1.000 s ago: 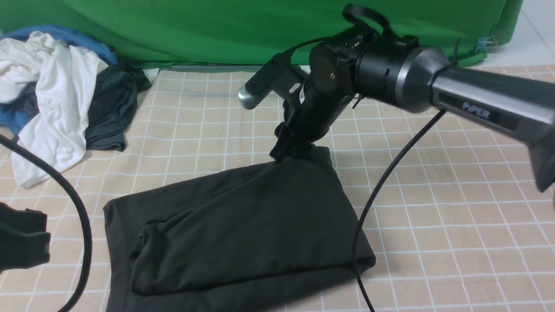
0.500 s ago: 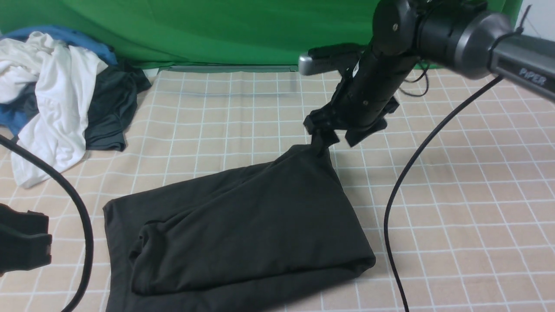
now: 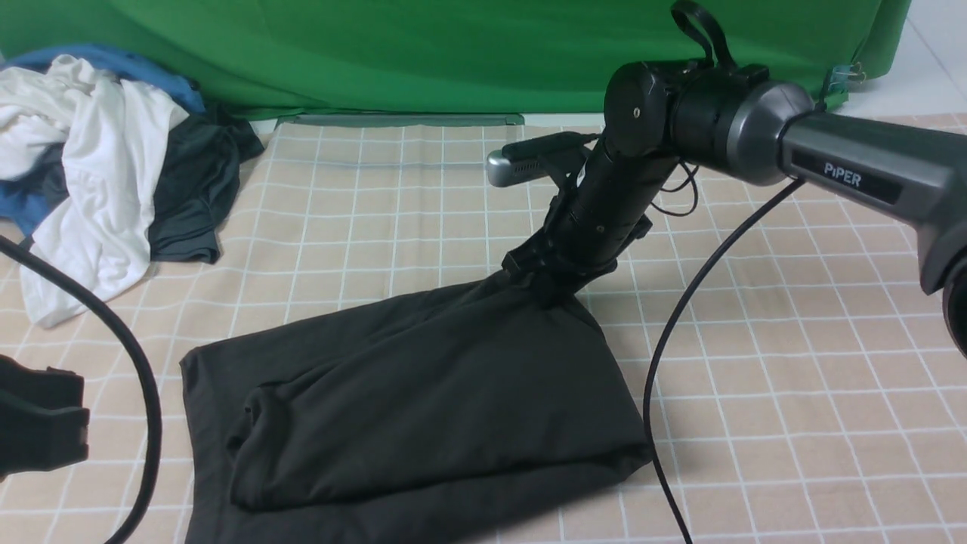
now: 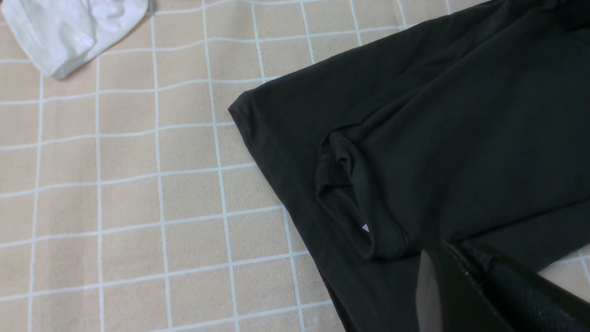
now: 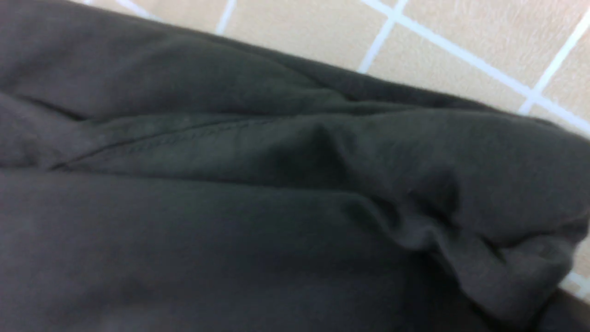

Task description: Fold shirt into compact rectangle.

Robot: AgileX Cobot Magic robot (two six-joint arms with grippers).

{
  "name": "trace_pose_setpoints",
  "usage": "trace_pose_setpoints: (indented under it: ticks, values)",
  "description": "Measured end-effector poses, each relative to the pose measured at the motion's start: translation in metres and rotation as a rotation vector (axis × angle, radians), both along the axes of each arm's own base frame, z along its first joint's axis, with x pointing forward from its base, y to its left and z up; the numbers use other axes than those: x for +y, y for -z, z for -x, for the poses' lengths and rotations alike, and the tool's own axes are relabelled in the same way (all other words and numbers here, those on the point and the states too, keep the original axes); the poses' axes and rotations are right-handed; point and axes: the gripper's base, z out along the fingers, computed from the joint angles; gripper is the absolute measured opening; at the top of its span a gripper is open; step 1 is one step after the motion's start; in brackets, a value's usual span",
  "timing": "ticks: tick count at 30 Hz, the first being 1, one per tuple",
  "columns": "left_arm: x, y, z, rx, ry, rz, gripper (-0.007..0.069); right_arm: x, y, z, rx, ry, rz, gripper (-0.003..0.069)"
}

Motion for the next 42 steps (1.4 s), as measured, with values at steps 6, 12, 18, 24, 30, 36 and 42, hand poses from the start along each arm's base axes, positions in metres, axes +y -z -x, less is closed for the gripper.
trace_pose_setpoints:
  ticks: [6, 12, 18, 24, 30, 36, 42]
  values:
    - [0.0, 0.001, 0.001, 0.013, -0.001, -0.005, 0.0019, -0.036, -0.024, -0.007, -0.013, 0.08, 0.053, 0.0115]
    - [0.0, 0.001, 0.001, 0.014, -0.001, -0.005, 0.0019, -0.088, -0.037, -0.02, 0.001, 0.253, 0.105, 0.0116]
    - [0.0, 0.001, 0.001, 0.013, -0.001, -0.005, 0.0019, -0.096, -0.04, -0.017, 0.036, 0.257, 0.129, 0.0342]
    - [0.001, 0.001, 0.0, 0.008, -0.001, -0.008, 0.0019, -0.11, -0.083, 0.004, -0.01, 0.196, 0.214, 0.0265]
    - [0.001, 0.001, 0.0, 0.007, -0.002, -0.011, 0.0019, -0.13, -0.164, 0.059, -0.187, 0.246, 0.17, 0.0045]
    - [0.001, 0.001, 0.0, 0.007, -0.002, -0.011, 0.0019, -0.165, -0.252, 0.184, -0.623, 0.328, -0.051, 0.0038]
    - [0.0, -0.001, -0.001, -0.011, -0.001, -0.006, 0.0019, -0.192, -0.238, 0.282, -0.975, 0.34, -0.216, 0.0038]
